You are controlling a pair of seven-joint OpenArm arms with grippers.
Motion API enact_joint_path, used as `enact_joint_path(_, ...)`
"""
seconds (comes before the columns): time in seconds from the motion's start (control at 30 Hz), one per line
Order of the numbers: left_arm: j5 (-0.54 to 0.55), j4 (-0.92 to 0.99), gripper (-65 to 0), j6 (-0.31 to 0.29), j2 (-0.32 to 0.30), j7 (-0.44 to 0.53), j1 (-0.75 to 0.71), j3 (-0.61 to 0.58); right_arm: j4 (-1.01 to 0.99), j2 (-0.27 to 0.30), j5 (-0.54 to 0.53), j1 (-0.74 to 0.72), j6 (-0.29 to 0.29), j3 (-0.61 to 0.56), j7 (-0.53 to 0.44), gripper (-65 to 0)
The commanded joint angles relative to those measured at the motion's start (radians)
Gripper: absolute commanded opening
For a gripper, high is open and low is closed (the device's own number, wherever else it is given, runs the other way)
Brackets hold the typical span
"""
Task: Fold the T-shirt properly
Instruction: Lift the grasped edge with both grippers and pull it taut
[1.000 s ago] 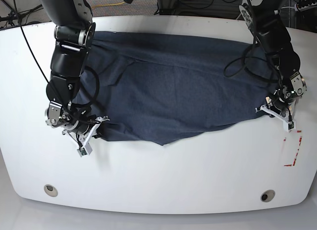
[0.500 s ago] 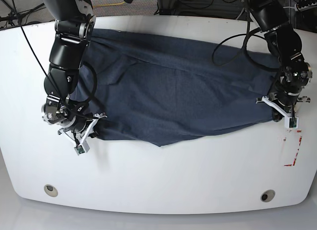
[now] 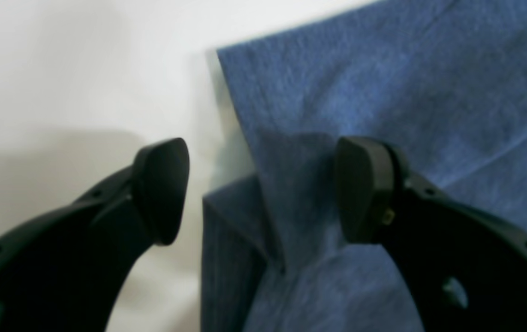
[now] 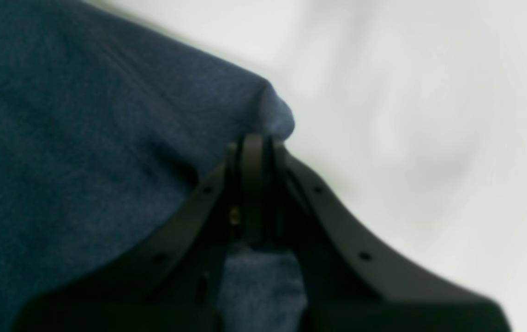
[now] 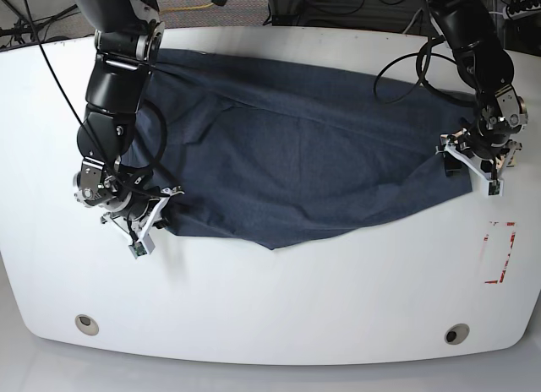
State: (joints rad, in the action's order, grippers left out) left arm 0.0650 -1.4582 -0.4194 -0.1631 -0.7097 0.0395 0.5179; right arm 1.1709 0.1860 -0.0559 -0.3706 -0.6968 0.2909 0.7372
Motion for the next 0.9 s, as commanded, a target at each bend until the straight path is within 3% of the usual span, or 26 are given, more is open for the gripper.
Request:
enact_joint_path(0.0,0.037,-0.049,-20.3,0.0,-0.017,0.028,0.043,0.003,0.022,0.007,-0.015,-0.028,-0.001,0.003,-0.023,-65.0)
enact_joint_path(0.13,0.078,-0.046,-20.3,0.004,-0.033,0.008,0.086,0.011,0.022,0.007,-0.015,-0.028,-0.001,0.003,-0.023,-65.0)
enact_joint_path(0.43,0.016,0.165,-20.4,0.004,-0.037,-0.032,0.224,0.06,0.022,0.005,-0.017,-0.028,-0.001,0.003,-0.023,-65.0)
enact_joint_path(0.87,0.014,0.271,-21.2,0.001,-0.036,-0.032,0.225,0.054,0.022,0.004,-0.017,-0.028,-0.001,0.003,-0.023,-65.0)
